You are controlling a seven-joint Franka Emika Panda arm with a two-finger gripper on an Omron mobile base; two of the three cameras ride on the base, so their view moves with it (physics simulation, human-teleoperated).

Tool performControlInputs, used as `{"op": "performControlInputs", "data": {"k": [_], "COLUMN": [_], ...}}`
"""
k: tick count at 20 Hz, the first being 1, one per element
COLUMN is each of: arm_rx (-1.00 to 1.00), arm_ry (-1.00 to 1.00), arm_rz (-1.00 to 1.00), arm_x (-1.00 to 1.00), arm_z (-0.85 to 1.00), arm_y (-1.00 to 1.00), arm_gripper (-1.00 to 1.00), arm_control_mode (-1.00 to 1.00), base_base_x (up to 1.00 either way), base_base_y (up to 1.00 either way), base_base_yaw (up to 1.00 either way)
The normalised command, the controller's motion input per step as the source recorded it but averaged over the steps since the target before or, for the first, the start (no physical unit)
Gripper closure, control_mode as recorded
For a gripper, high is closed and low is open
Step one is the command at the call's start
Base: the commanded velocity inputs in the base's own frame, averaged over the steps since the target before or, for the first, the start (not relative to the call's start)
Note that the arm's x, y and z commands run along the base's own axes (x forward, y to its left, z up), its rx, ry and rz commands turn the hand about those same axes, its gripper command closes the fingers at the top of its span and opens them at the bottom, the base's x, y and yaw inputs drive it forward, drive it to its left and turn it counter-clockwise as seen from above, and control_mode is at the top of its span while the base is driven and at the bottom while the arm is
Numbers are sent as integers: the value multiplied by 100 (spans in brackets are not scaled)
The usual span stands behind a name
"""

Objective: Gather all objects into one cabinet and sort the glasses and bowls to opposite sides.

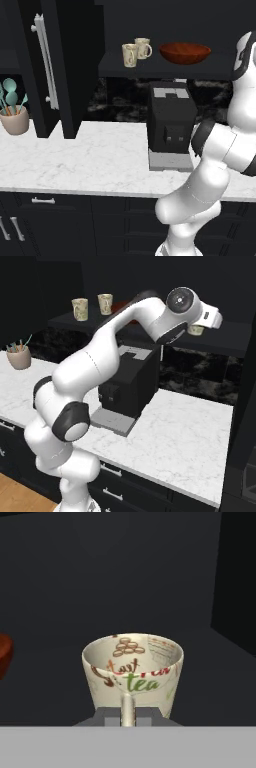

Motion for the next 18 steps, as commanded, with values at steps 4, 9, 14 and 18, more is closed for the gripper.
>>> {"op": "performControlInputs", "data": {"k": [4,9,14,18], "arm_rx": [0,0,0,0], "arm_ry": [-1,0,-1,-3], "arm_rz": [1,13,18,18], "arm_x": [-53,-19,0,0], "arm_z": [7,0,0,0], "arm_y": [10,59,86,87], "arm_gripper": [100,100,100,100], "arm_control_mode": [-100,-100,-100,-100], "base_base_x": [0,0,0,0], "base_base_y": [0,0,0,0], "base_base_yaw": [0,0,0,0]}}
